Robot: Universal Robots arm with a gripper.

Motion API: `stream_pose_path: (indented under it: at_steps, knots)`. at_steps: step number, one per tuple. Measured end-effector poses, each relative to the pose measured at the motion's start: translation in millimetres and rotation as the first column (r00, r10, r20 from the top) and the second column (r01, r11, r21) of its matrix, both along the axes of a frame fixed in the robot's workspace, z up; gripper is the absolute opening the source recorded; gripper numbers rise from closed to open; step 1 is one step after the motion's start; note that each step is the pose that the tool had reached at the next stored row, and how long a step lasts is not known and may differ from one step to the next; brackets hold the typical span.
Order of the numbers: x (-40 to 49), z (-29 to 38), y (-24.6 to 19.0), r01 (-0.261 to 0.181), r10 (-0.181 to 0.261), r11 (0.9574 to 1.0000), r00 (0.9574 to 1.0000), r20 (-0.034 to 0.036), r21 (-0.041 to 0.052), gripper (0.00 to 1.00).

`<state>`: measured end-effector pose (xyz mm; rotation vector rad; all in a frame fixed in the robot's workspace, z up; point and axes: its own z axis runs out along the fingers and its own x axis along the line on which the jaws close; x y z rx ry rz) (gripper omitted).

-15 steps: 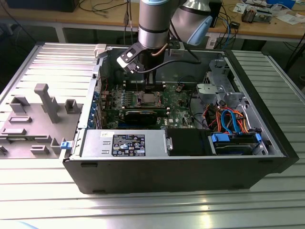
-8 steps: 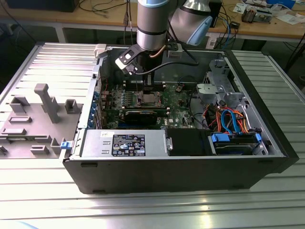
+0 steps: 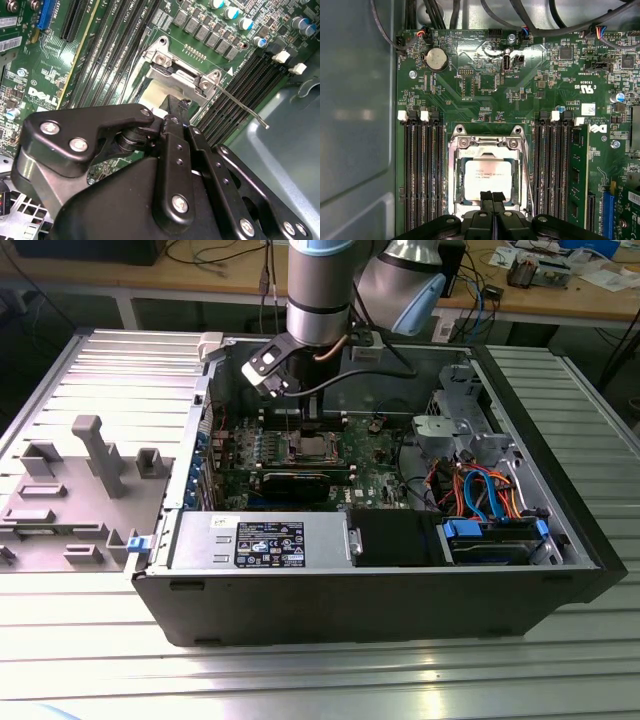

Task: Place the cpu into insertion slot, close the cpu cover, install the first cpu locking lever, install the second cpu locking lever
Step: 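Close the cpu cover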

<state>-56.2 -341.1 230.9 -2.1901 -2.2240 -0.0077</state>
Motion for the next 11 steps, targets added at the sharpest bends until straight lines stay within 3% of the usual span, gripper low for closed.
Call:
stream_pose_path:
  at_steps: [11]
  knots:
    - [-5.7,-7.1,0.0,0.0,0.0,1.0,1.0,0.0,0.0021,0.11]
